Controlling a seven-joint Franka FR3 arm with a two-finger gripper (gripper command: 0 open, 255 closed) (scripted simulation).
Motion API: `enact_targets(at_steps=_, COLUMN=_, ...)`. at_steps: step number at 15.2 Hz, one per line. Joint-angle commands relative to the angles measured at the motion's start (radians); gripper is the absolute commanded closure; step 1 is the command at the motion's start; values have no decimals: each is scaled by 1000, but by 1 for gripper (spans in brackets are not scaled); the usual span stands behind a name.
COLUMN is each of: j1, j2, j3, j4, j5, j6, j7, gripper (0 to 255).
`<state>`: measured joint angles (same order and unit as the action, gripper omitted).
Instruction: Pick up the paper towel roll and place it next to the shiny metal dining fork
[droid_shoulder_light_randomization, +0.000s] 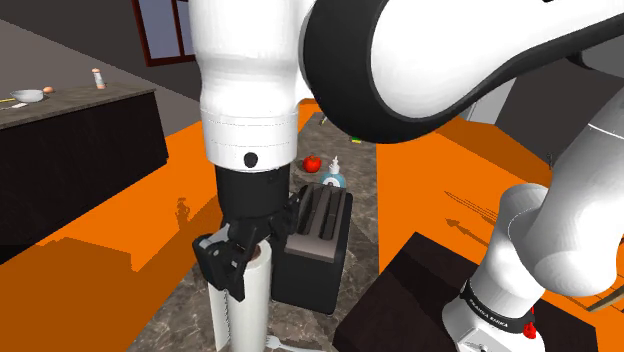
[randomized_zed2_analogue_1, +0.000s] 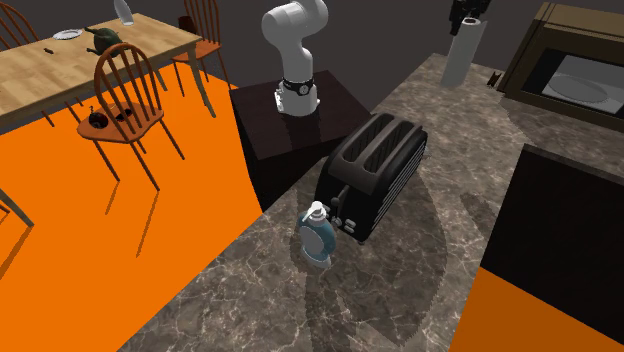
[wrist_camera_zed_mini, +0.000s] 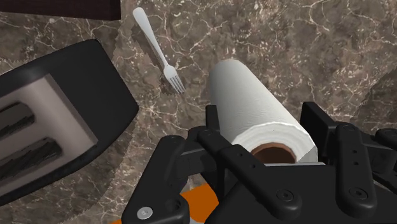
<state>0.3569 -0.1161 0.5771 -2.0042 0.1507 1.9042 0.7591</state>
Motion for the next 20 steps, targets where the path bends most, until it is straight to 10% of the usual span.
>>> enact_targets(at_steps=1, j1=1, j2=10, j3=4, j4=-17, j5=-4, j6=27, j7=3, gripper=255)
enact_targets(at_steps=20, j1=9, j2=111, j3=23, j4=-185, j5=-51, j6=283, j7=26, gripper=255)
